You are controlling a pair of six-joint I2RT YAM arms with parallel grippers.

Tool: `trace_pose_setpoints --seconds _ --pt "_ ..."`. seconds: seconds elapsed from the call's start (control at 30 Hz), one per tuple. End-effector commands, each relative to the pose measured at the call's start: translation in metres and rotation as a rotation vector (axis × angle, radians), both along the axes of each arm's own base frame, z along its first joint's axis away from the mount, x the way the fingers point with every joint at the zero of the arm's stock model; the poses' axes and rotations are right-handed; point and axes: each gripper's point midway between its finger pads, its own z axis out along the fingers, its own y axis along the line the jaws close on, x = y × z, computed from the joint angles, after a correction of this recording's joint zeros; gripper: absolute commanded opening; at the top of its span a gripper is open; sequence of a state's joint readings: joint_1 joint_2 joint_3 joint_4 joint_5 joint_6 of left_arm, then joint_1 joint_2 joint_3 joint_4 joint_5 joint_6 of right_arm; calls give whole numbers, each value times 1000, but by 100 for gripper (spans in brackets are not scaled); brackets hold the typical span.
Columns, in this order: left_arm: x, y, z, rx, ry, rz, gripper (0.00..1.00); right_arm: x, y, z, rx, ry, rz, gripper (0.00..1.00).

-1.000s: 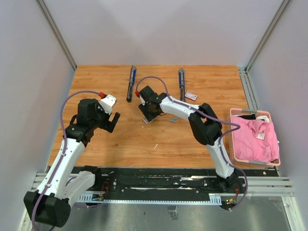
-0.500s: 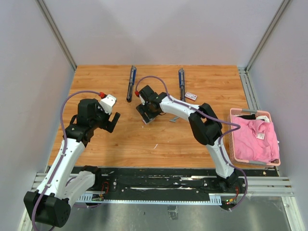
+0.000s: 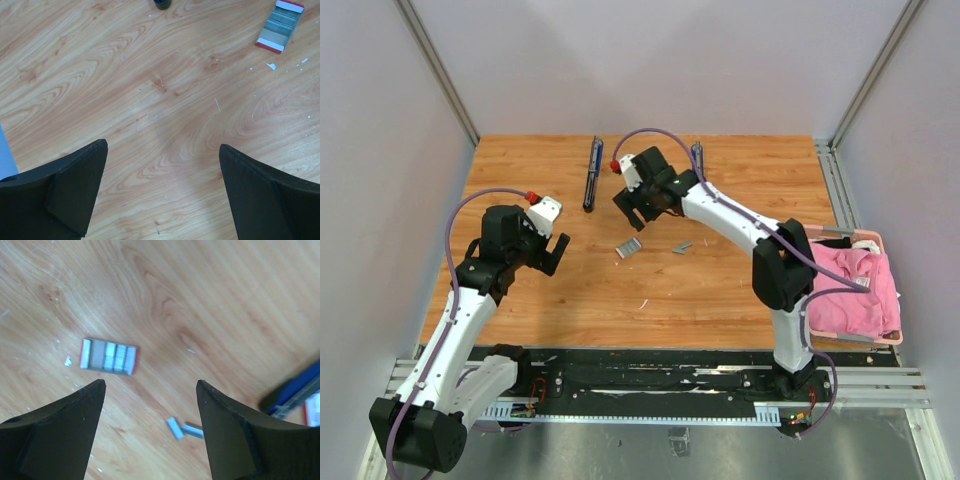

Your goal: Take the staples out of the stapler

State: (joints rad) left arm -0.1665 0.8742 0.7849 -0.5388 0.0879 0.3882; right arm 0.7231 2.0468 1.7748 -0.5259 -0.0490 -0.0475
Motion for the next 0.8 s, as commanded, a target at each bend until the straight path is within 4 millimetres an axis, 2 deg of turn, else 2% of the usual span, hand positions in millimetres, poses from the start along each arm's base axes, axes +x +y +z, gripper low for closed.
trace_pose_setpoints --seconds 0.0,0.07,0.13,0.27,0.33,0.5,0.77 --pt "2 -1 6 -2 -32 -14 98 4 -41 33 -19 -77 104 75" --pt "2 -2 6 -5 -32 -17 98 4 -59 40 2 -78 131 75" --pt "1 -3 6 -8 -31 -23 98 6 -79 38 24 -69 123 75" --pt "1 -5 5 -14 -28 -31 98 13 -120 20 29 -15 74 75" --pt "0 -5 6 -18 -30 -35 98 13 -133 8 11 16 79 75" --pt "0 -7 7 -22 -30 -41 98 -2 -146 -27 -61 79 178 69" --pt "-1 -7 8 -21 -35 -43 98 -11 -150 -59 -102 138 231 67"
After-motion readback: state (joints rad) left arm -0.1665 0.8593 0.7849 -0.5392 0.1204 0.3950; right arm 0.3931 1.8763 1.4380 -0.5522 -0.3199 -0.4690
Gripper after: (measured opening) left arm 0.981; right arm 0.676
